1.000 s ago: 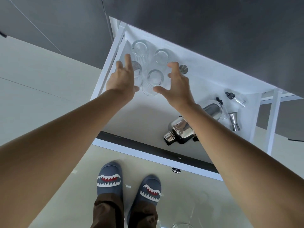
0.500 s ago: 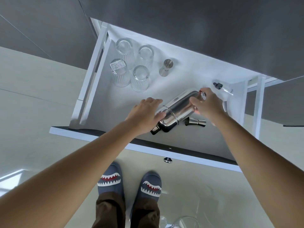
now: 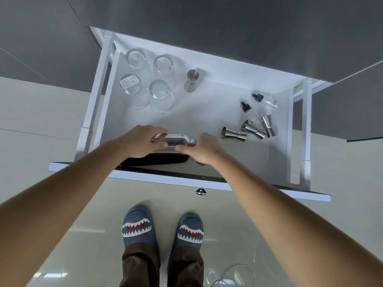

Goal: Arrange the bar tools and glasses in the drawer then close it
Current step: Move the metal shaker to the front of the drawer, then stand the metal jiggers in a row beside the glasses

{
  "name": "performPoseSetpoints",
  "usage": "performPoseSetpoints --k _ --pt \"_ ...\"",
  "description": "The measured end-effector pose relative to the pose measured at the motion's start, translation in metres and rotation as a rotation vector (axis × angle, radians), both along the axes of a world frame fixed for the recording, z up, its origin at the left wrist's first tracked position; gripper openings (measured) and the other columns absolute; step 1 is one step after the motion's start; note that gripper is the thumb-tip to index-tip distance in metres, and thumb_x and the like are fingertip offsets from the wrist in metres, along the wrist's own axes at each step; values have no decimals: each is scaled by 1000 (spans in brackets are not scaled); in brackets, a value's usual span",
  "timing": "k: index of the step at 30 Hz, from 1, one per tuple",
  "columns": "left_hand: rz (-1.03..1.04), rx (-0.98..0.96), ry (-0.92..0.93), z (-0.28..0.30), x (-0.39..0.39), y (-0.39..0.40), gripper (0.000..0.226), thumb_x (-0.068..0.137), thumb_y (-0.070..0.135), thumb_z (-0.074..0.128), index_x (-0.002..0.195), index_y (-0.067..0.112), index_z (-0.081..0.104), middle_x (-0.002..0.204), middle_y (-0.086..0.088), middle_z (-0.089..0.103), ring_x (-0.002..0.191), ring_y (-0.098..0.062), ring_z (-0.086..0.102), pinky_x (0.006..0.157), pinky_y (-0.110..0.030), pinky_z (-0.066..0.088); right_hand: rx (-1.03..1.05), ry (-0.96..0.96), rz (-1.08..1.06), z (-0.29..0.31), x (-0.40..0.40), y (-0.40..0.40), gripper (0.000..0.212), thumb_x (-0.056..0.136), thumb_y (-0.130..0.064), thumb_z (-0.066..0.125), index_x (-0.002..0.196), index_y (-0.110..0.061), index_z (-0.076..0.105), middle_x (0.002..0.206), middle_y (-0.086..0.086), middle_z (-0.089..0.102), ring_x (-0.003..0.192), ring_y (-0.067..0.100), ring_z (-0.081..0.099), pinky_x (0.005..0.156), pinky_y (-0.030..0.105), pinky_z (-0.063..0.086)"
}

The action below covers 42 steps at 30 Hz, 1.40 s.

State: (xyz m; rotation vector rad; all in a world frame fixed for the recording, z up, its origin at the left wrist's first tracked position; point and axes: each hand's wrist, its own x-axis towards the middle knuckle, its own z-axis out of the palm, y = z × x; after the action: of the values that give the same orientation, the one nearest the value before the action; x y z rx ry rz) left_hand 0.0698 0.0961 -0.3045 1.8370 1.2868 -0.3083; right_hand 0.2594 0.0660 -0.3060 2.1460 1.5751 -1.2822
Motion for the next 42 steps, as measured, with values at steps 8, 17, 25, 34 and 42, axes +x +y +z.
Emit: performPoseSetpoints --k 8,17,25,34,42 --pt "-38 -142 123 5 -14 5 37 92 40 59 128 34 57 122 1 61 107 -25 57 92 -35 44 -121 69 120 -4 8 -16 57 78 -61 65 60 -9 50 59 4 54 54 18 49 49 29 35" --pt "8 224 58 6 60 12 35 94 32 54 122 13 61 125 -11 62 114 -31 58 96 -42 47 388 -106 -256 -5 101 -7 19 89 -16 56 75 -6 65 83 19 69 82 30 62 65 29 36" --pt "-250 403 -201 -20 194 -5 45 95 14 51 139 5 44 143 -12 46 133 -28 42 107 -38 39 356 -389 -78 -25 181 1 36 88 -18 63 122 -24 56 115 16 58 103 38 58 76 37 46" --pt "-282 384 64 -55 196 -12 25 89 0 57 115 4 59 118 -14 53 110 -33 54 83 -41 48 336 -415 46 -45 191 -7 19 86 -23 67 103 -14 68 105 17 62 94 38 60 67 32 42" --pt "393 347 -230 -42 143 8 20 78 21 67 94 10 68 94 -12 70 89 -29 63 79 -37 50 293 -240 35 -18 169 14 28 82 -18 63 64 0 53 58 16 51 60 31 52 48 27 30"
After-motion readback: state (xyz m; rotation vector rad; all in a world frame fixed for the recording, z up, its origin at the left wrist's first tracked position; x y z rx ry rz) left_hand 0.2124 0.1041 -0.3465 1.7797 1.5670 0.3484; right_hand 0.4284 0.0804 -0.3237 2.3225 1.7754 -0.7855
